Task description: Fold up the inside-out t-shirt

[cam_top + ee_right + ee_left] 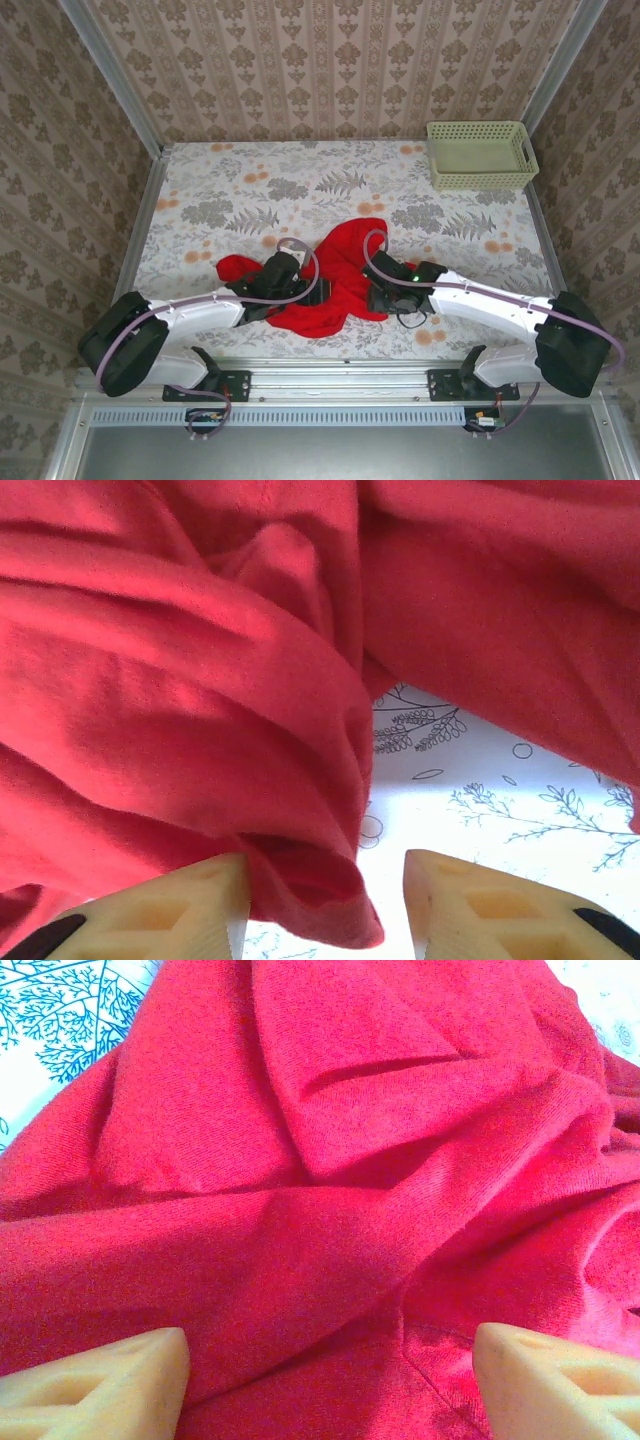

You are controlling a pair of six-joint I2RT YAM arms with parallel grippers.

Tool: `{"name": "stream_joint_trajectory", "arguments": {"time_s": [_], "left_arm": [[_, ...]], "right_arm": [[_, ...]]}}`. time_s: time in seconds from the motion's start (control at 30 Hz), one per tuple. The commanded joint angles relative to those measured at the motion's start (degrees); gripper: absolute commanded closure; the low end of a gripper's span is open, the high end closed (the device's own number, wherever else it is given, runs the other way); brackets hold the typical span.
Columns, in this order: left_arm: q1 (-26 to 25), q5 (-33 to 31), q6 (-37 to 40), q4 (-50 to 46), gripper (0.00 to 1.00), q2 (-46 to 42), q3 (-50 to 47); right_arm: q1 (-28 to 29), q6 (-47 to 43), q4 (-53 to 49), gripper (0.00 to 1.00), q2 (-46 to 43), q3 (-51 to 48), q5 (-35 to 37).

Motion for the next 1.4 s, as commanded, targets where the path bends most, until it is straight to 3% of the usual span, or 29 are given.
{"name": "stream_joint_trajectory", "arguments": {"time_s": [0.0, 0.1, 0.2, 0.33, 0.53, 0.67, 0.83, 0.93, 1.17, 1.27, 1.37], "left_arm": [[0.1, -0.9, -0.2, -1.2, 0.24, -1.2, -0.9], [0.5, -1.4, 0.0, -2.6, 0.24, -1.5, -0.6], [2.6, -0.1, -0.2, -4.4, 0.24, -2.0, -0.2], [8.3, 1.5, -0.7, -10.7, 0.24, -6.8, 0.6], [11.6, -10.5, -0.4, -36.0, 0.17, -19.4, 6.8], [21.6, -8.0, -3.3, -45.7, 0.15, -26.7, 4.0], [37.4, 7.4, -1.5, -37.2, 0.13, -29.2, -4.2], [42.4, 15.3, -1.7, -28.3, 0.13, -25.8, -6.1], [42.9, 18.4, -0.4, -17.3, 0.21, -17.6, -4.6], [43.1, 19.1, 0.1, -14.4, 0.31, -12.8, -3.4], [43.0, 18.3, 1.1, -13.6, 0.47, -8.6, -1.1]], "right_arm": [[-0.3, -1.0, -1.0, 0.68, 0.1, -0.4, -0.3], [-0.2, -2.2, -4.1, 0.88, -2.1, 1.1, 1.9], [0.3, -4.5, -11.2, 1.0, -5.6, 4.5, 9.3], [-0.9, -8.8, -20.5, 1.0, -11.4, 9.2, 22.2], [-1.2, -15.9, -17.4, 1.0, -15.1, 14.8, 20.1], [-1.2, -16.7, -14.2, 1.0, -15.8, 15.2, 19.8], [-1.5, -18.0, -11.1, 1.0, -16.2, 14.4, 19.9], [-1.9, -18.4, -11.3, 1.0, -16.0, 14.2, 20.6], [-3.7, -18.3, -12.0, 1.0, -17.4, 12.6, 20.6], [-5.6, -18.3, -11.8, 1.0, -18.6, 12.3, 19.5], [-7.2, -19.3, -11.4, 1.0, -19.4, 12.9, 18.5]]}}
